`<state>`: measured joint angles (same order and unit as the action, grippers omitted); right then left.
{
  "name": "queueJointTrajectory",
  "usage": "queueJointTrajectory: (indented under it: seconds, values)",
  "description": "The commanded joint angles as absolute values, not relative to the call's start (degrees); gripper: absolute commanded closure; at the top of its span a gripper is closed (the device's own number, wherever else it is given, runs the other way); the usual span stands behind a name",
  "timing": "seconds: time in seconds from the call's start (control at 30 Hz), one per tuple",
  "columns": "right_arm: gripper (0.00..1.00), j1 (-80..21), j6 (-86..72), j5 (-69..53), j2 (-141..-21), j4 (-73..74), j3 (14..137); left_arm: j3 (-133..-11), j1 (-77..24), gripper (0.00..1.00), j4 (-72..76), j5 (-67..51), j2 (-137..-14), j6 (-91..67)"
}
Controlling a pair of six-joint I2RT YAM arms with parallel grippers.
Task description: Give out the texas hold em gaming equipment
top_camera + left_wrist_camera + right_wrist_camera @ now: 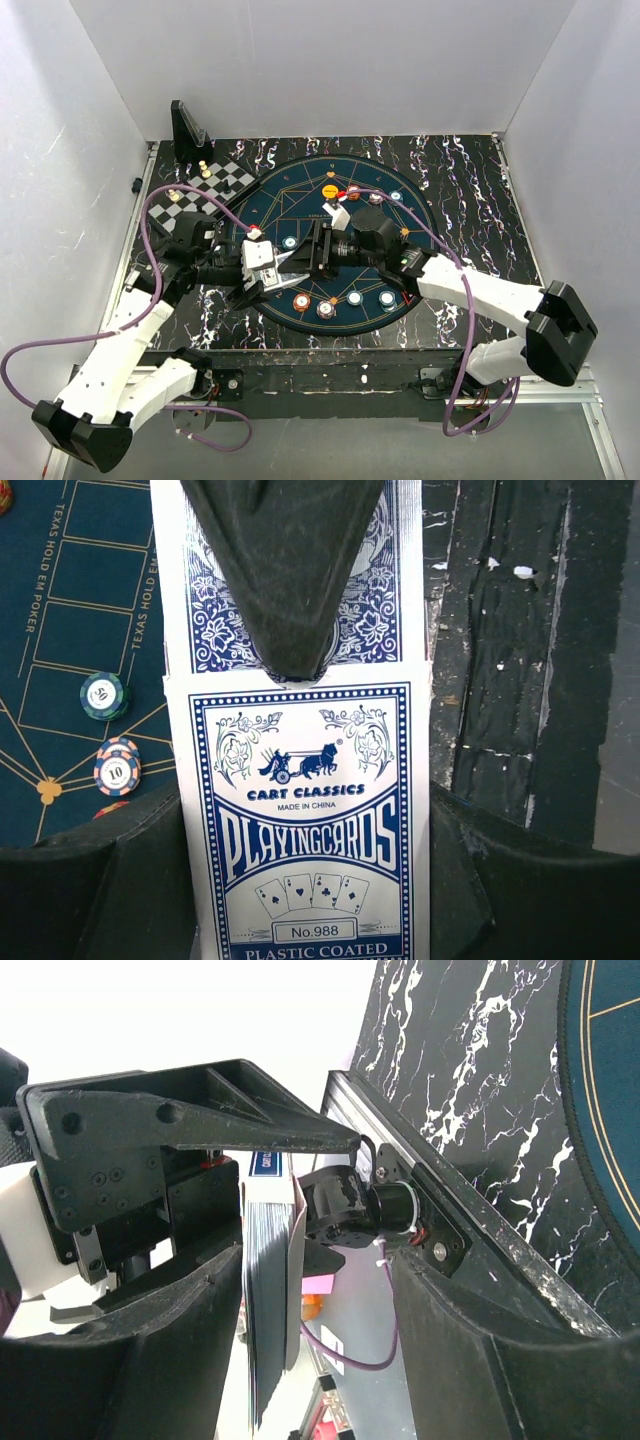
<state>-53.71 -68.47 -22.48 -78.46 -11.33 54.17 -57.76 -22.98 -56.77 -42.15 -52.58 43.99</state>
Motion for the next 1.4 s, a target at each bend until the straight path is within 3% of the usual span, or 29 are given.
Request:
queueJointTrajectory:
  seconds: [0.0, 0.4, 0.97, 1.37]
  values:
    - [0.31, -53.79, -63.82, -22.76, -74.1, -8.01, 56.33, -56.69, -22.76, 0.82, -56.16, -45.88, -49.92, 40.96]
    - [0.31, -54.49, -57.57, -24.96, -77.87, -0.09, 63.54, -57.66, -22.68, 0.83, -58.88, -45.88, -51.15, 42.36]
    - [0.5, -53.88, -55.28, -23.03, -75.15, 6.24, 62.05, -59.15, -22.68, 0.84, -59.24, -45.09, -51.68, 41.84]
    - [0.55, -52.56, -55.72, -21.8, -71.19, 6.77, 58.01, -59.15, -22.68, 0.89, -58.62, -45.97, -51.68, 41.31]
